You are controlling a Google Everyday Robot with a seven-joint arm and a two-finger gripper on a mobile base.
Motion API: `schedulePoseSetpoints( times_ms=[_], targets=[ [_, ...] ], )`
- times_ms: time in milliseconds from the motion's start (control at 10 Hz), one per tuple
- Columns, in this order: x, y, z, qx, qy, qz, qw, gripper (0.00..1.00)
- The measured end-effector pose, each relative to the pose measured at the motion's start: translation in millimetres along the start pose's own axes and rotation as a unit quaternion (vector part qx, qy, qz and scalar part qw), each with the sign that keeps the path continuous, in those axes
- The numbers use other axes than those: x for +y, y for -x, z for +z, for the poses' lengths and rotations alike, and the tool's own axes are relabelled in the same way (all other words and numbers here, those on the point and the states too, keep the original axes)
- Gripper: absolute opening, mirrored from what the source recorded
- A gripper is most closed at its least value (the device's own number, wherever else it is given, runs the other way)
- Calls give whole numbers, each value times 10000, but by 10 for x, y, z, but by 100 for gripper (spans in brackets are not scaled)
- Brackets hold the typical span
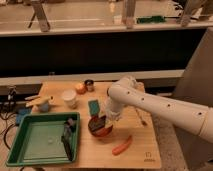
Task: Place eraser in red bowl
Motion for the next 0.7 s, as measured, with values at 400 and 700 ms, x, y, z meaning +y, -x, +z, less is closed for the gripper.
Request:
schedulePoseSetpoints(
  times_ms=[400,700],
  targets=[
    [-13,-26,13,-12,23,6,10000,80],
    [-25,-19,37,-106,62,-47,9999,80]
  ],
)
